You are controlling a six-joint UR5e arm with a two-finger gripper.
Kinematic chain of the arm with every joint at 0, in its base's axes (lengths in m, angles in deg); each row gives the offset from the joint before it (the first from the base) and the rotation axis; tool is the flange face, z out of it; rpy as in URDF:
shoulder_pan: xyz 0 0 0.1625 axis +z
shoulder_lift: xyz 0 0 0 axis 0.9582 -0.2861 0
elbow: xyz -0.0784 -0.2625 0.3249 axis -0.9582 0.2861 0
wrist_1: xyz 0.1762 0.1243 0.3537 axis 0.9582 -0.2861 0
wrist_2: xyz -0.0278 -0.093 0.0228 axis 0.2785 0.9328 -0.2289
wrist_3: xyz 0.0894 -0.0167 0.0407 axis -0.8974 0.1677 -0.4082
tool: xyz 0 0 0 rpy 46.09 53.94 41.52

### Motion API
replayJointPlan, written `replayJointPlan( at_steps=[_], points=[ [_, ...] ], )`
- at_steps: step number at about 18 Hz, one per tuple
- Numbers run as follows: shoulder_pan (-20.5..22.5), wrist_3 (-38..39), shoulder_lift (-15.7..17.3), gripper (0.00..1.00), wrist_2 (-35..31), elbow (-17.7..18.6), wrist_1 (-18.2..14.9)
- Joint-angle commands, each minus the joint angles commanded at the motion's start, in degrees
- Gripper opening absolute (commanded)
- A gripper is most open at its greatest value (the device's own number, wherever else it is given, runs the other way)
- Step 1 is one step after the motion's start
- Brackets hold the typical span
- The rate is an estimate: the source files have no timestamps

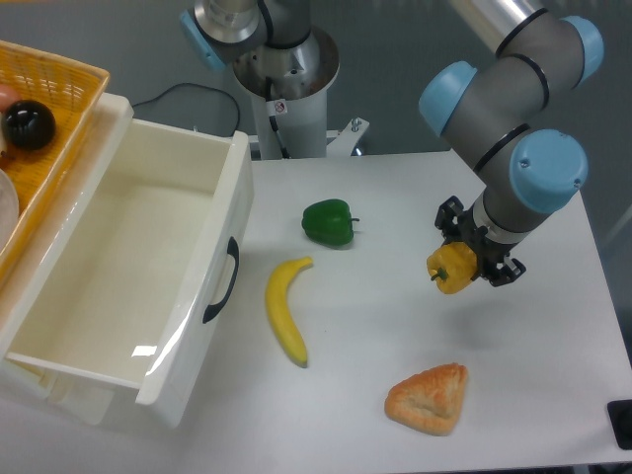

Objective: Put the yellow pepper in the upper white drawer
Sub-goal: 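Lift the held yellow pepper and carry it toward the open white drawer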

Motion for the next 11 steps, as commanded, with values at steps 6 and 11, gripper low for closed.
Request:
replayJointPlan(
  at_steps=[6,11],
  points=[
    [-0.1,0.9,4.0,0.18,4.0,1.2,-0.7],
    [-0.7,3.0,9.1,0.18,8.3,3.9,-2.7]
  ],
)
